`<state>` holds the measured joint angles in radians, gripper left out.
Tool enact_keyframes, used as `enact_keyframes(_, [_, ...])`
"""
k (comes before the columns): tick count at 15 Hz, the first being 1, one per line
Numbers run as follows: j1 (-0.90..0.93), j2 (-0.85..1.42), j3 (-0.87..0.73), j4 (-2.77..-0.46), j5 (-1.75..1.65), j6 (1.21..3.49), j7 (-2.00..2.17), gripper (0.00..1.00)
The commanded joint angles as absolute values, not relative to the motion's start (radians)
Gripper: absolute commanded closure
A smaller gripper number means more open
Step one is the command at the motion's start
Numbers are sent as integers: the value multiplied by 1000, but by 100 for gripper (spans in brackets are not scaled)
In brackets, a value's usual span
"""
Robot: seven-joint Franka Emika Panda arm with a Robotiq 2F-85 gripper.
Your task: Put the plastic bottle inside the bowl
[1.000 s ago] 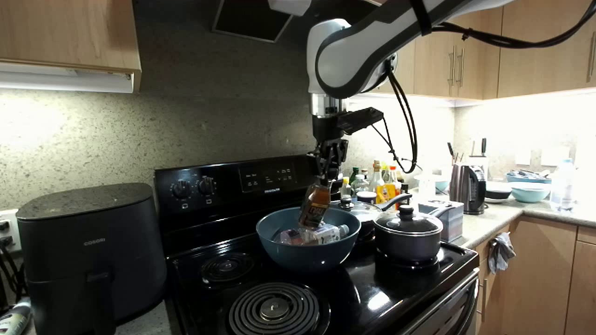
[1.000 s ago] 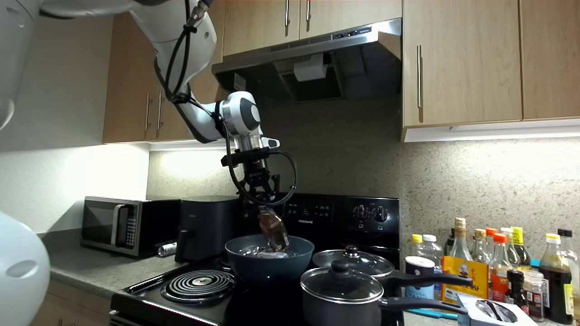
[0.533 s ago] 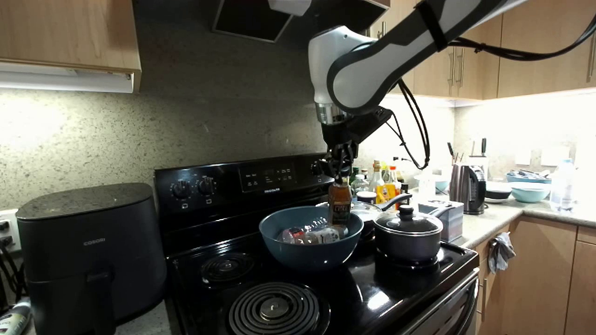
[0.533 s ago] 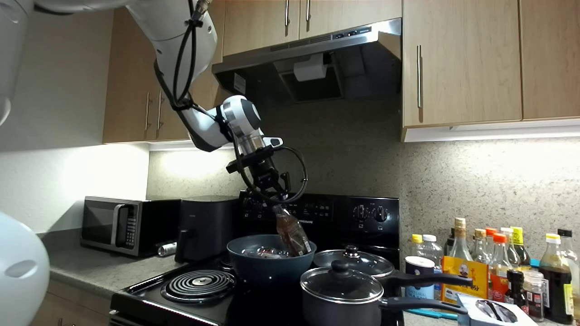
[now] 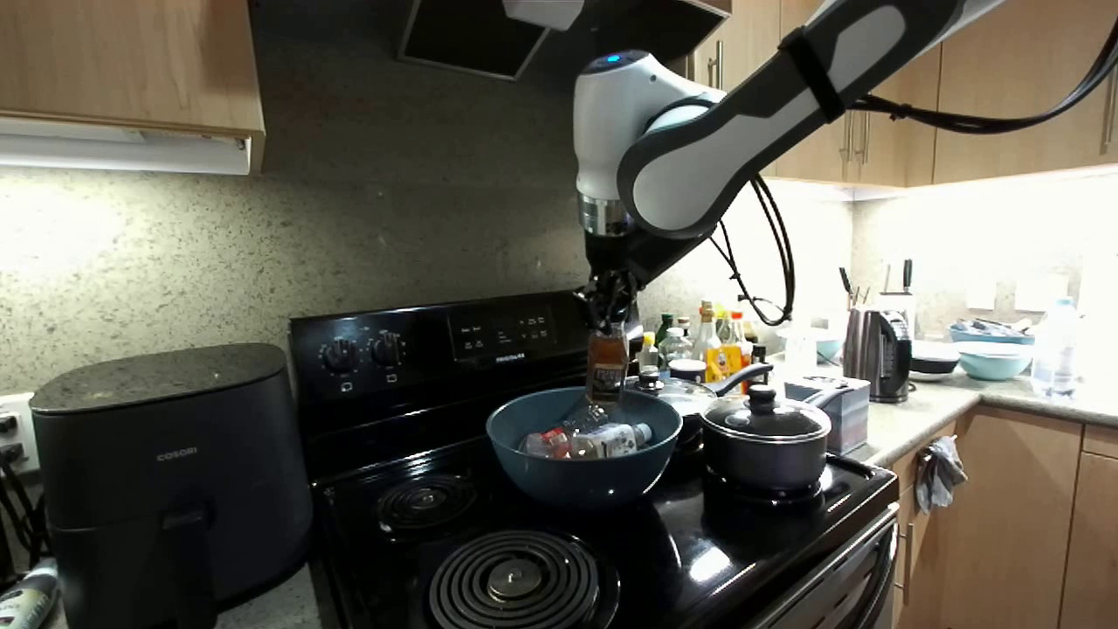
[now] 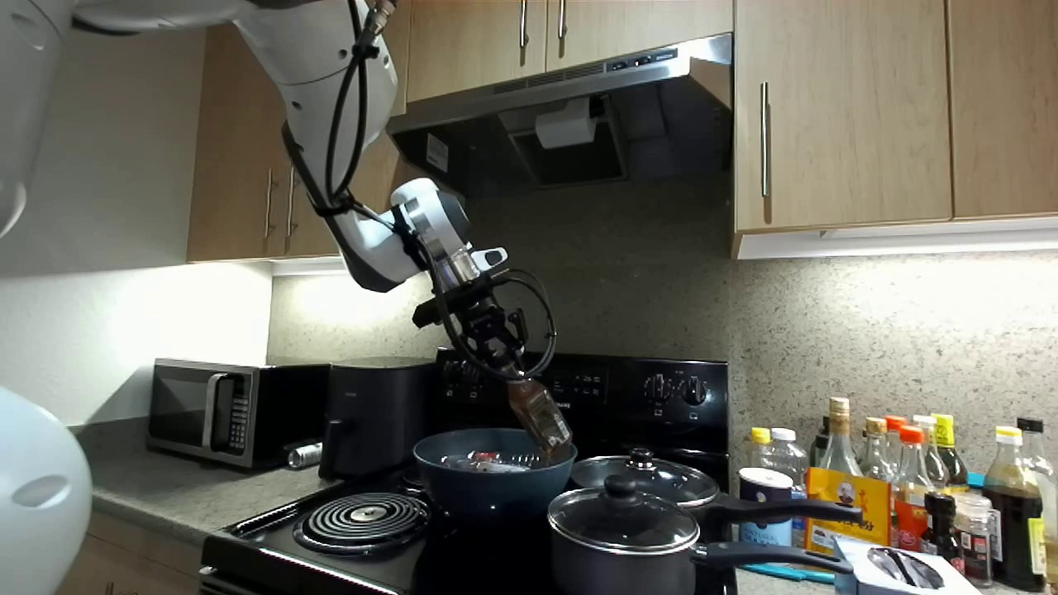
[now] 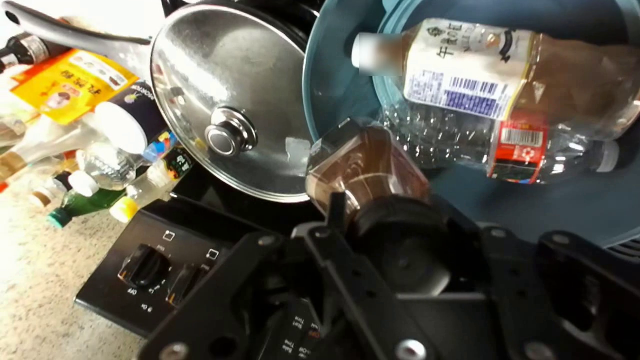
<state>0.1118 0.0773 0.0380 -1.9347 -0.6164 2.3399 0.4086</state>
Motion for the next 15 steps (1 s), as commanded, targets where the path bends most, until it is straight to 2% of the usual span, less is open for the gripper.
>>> enact_keyframes(1, [124, 51, 50, -1933, -686, 2366, 462, 81])
enact_keyframes(5, [139, 100, 81, -1907, -606, 2360, 354, 81])
enact_keyframes(15, [149, 155, 79, -1861, -668, 2444, 207, 81])
